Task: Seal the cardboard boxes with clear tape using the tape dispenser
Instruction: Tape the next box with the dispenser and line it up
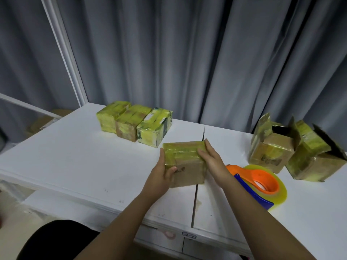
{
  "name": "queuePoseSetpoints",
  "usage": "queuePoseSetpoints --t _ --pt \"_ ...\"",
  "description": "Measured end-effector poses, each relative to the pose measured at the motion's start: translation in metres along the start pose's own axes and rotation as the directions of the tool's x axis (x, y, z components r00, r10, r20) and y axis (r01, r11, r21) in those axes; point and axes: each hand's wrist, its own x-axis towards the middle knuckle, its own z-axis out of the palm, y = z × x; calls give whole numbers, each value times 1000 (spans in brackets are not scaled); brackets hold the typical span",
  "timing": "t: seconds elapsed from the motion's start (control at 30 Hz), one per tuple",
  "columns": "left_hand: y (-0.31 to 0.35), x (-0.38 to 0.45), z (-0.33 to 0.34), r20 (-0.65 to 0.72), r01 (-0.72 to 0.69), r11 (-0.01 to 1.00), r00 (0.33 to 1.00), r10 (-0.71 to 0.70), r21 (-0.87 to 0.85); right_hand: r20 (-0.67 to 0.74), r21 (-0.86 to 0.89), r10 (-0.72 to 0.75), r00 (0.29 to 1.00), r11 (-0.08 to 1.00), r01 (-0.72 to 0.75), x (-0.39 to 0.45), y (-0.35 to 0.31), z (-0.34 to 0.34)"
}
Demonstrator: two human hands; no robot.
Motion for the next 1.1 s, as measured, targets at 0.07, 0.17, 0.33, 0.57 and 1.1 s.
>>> queuePoseSetpoints --t 0.07,0.17,0.33,0.57,1.1 --pt "-6 8 -4 11 -8 1000 1000 8 -1 7 94 7 1000 996 -8 -1 8 3" --pt "-13 20 -7 32 -31 999 999 32 -14 46 182 -7 999 983 -1 -6 23 7" --pt "-20 39 -14 45 -29 998 998 32 -54 134 99 -82 988 993 69 -12 38 12" --pt "-18 72 -26 178 -170 982 972 153 84 71 -121 -180 981 975 187 22 31 -18" --pt "-53 172 -81 -161 117 649 987 8 752 -258 -552 -220 941 833 43 142 -5 56"
